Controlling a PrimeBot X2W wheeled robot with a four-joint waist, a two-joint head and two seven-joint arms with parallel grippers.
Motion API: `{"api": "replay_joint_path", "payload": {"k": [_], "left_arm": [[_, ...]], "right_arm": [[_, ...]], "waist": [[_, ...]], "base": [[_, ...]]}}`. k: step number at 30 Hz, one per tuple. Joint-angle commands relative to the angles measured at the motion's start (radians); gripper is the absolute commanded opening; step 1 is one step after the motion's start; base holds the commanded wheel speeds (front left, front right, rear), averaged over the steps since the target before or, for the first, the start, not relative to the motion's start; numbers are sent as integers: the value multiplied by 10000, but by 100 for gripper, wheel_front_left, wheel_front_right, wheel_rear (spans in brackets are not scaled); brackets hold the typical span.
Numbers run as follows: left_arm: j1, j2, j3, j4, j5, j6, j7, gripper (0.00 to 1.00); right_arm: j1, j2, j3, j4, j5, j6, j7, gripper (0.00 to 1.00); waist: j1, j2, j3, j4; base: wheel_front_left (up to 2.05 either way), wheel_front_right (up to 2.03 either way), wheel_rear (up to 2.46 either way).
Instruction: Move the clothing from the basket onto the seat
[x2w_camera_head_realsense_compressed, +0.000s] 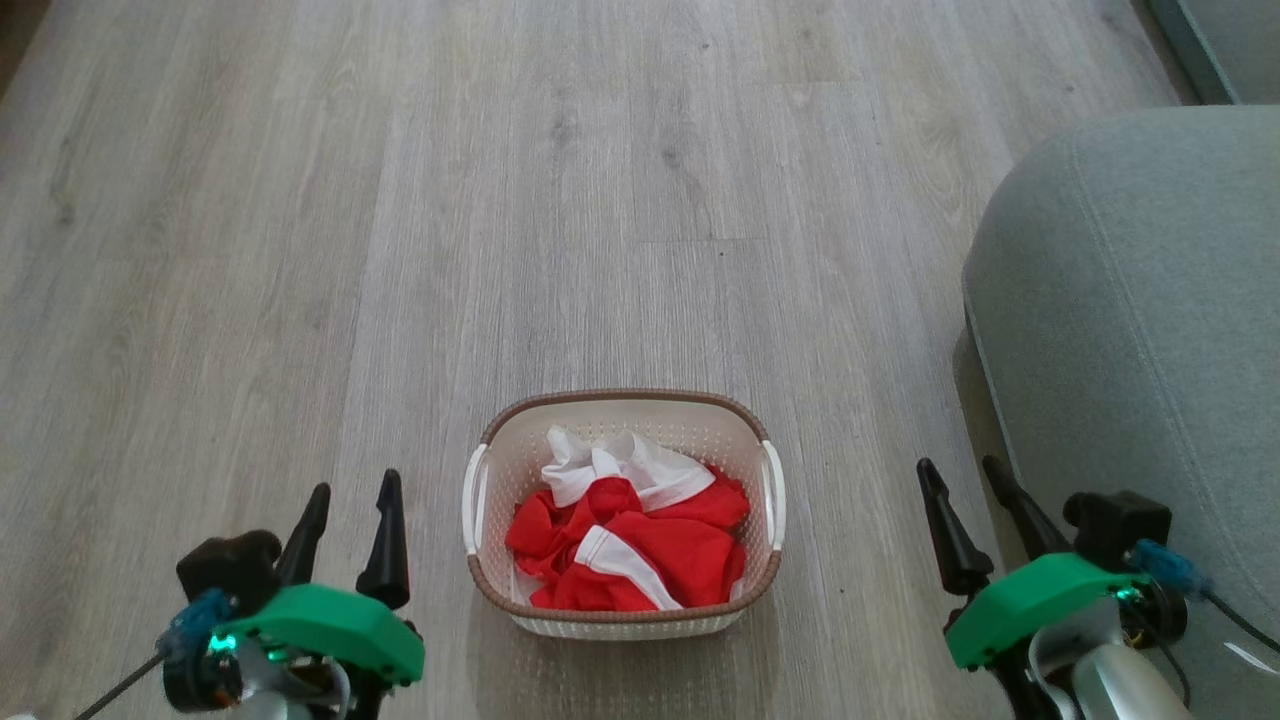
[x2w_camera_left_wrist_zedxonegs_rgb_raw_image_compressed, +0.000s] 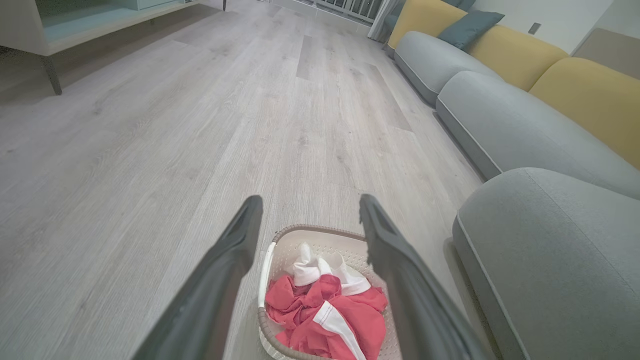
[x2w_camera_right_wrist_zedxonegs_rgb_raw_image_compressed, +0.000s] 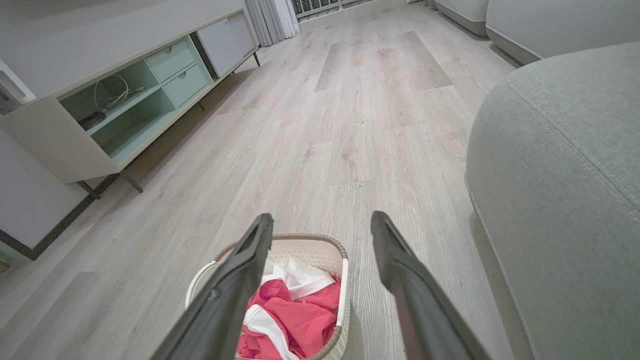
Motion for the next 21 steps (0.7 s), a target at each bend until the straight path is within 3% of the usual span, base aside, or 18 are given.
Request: {"api": "replay_joint_path", "payload": {"k": [1, 21], "left_arm": [[-414, 147, 161, -379, 345, 84, -171, 100], [-368, 148, 44, -383, 2767, 168, -756, 100]], "right_arm": [[-351, -168, 204, -279, -350, -1, -165, 100], [-309, -43, -32, -303, -2566, -2, -757, 100]], "waist": [[0, 0, 4, -4], [0, 0, 76, -89]], "base": [[0, 0, 0], [0, 0, 0]]}}
